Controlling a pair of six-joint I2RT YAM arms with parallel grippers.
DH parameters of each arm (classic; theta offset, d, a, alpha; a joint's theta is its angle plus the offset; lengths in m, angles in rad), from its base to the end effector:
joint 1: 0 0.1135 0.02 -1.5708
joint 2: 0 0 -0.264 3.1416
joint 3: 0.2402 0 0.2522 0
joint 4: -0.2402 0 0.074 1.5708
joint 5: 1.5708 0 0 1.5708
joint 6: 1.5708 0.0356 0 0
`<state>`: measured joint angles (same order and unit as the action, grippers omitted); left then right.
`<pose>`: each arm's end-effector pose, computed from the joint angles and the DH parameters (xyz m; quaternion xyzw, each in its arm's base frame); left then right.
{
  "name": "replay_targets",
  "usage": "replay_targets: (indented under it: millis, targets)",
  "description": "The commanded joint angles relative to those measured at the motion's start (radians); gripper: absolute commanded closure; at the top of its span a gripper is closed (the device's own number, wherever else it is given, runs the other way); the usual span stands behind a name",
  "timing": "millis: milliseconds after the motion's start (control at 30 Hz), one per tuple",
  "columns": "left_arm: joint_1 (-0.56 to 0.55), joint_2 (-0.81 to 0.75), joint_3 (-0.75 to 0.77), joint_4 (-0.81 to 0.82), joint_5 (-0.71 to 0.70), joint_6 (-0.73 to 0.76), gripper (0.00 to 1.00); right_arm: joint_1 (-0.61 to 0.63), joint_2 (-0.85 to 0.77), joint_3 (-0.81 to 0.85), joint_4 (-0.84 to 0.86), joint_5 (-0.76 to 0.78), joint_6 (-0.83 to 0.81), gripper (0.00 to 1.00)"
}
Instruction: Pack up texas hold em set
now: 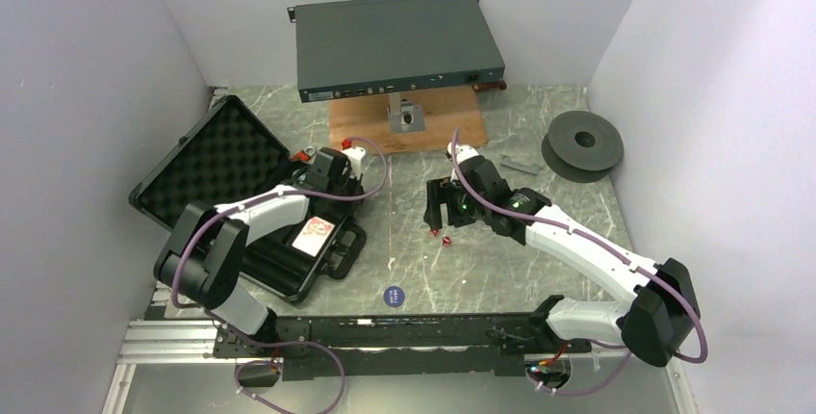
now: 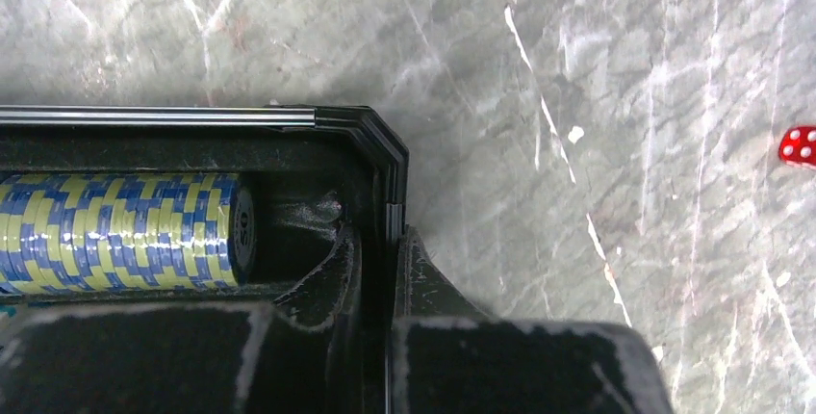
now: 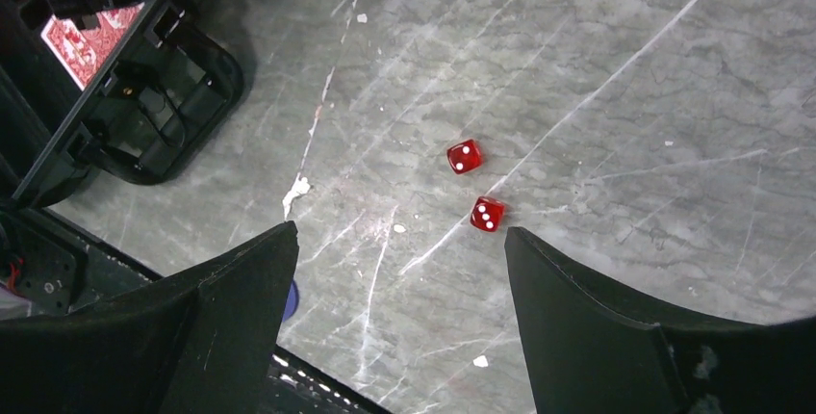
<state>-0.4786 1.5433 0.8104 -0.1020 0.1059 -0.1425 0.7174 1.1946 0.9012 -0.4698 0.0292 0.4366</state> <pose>0.2720 -0.1454 0.1770 0.1746 0.9154 -0.1568 0.3269 0.1921 0.1662 0.2699 -0.1230 0.9112 0.2031 0.3366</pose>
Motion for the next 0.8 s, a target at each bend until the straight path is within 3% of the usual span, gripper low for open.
replay_targets:
  millis: [0,500,767]
  targets:
    - [-0.034,0.062,0.048,0.06,0.049,-0.058,1.0,-0.004,-0.033,-0.018,0.013,0.014,-0.006,0.18]
    - [-0.227,0.278,0.348,0.129,0.103,-0.309,1.0,-0.009,-0.099,-0.025,-0.041,0.087,-0.003,0.17]
    - [-0.271,0.35,0.413,0.22,0.119,-0.54,0.96,-0.015,-0.141,-0.039,-0.062,0.116,-0.001,0.16]
